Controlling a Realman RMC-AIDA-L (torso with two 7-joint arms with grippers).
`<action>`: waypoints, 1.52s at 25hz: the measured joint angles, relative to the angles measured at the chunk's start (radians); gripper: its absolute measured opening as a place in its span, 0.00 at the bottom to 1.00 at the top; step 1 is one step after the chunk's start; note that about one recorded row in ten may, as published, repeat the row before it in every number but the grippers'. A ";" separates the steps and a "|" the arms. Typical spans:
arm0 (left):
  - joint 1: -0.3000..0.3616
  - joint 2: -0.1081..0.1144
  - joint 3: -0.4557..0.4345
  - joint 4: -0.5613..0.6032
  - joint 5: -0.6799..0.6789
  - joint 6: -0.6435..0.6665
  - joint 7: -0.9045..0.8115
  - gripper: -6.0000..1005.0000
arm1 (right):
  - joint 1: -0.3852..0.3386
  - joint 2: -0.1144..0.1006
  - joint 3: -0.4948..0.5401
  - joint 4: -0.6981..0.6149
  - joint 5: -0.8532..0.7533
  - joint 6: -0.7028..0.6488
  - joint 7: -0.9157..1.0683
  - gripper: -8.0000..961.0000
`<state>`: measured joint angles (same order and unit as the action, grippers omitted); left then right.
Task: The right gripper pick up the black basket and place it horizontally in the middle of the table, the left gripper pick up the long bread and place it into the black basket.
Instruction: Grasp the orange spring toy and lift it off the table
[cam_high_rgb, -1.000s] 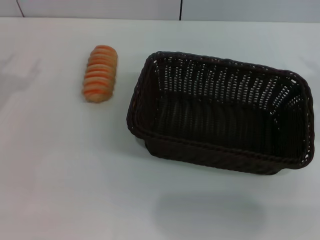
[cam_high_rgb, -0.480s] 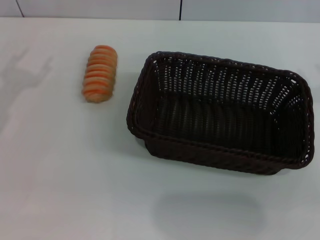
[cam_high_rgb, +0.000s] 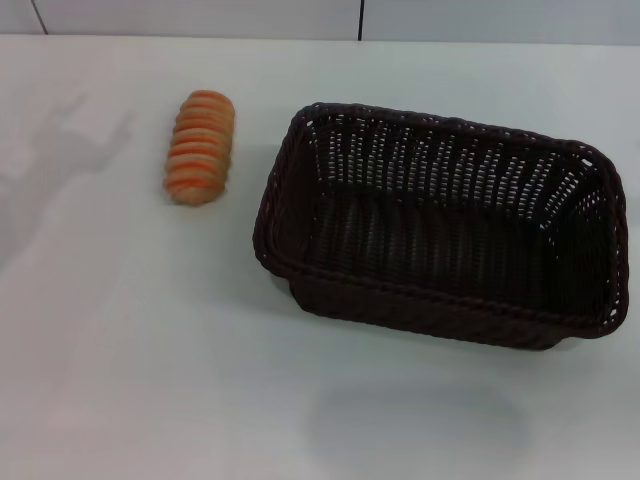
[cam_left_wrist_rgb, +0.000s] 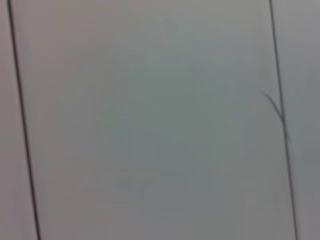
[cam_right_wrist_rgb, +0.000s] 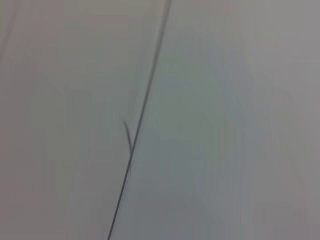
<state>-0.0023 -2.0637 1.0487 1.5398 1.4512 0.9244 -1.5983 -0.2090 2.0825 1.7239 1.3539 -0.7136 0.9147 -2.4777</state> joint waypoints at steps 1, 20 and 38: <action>0.004 -0.001 0.006 0.045 0.040 -0.007 -0.054 0.74 | -0.010 -0.001 0.009 -0.004 0.027 0.028 -0.052 0.52; -0.115 0.004 0.009 0.154 0.428 -0.003 -0.470 0.74 | -0.118 0.009 0.263 -0.121 0.101 0.022 -0.106 0.52; -0.583 0.028 -0.169 0.160 0.976 0.522 -0.986 0.80 | -0.131 0.008 0.270 -0.077 0.009 0.007 -0.094 0.52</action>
<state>-0.5854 -2.0360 0.8792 1.6997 2.4276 1.4468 -2.5843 -0.3403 2.0908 1.9937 1.2766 -0.7047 0.9221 -2.5717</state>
